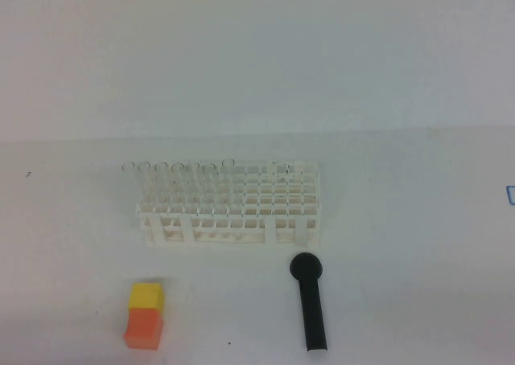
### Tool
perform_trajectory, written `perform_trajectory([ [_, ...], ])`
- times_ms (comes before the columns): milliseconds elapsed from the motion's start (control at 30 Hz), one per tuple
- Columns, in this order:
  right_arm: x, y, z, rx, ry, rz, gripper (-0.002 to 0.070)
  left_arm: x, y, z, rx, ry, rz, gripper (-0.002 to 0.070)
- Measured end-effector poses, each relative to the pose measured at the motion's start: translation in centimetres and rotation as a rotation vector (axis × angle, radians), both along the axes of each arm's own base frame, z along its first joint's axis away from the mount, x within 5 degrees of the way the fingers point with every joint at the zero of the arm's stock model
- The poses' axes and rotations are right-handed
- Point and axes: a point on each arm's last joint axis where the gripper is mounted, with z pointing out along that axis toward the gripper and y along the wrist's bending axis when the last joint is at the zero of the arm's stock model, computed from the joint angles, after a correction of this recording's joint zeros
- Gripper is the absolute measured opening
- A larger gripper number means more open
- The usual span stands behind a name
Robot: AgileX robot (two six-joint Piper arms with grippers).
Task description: Place the test tubes
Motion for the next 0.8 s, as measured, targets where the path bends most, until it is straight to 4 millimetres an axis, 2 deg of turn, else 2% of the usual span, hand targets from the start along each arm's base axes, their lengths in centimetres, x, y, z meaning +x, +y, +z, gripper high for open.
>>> perform_trajectory([
  [133, 0.0, 0.1, -0.3, 0.009, 0.026, 0.016, -0.0001, 0.0, 0.0, 0.0, 0.0, 0.0, 0.0, -0.0001],
  [233, 0.1, 0.1, -0.8, 0.1, 0.055, 0.011, -0.0001, 0.0, 0.0, 0.0, 0.002, 0.0, 0.0, -0.0001],
  [400, 0.9, -0.5, -4.2, 0.27, 0.177, -0.084, -0.0001, 0.0, 0.0, 0.0, 0.002, 0.0, 0.002, -0.0001],
  [467, 0.9, -0.7, -5.0, 0.302, 0.215, -0.113, -0.0001, 0.0, 0.0, 0.0, 0.002, 0.0, 0.002, -0.0001],
  [800, 0.6, -0.9, -6.5, 0.325, 0.38, -0.167, -0.0001, 0.0, 0.0, 0.0, 0.002, 0.0, 0.002, -0.0001],
])
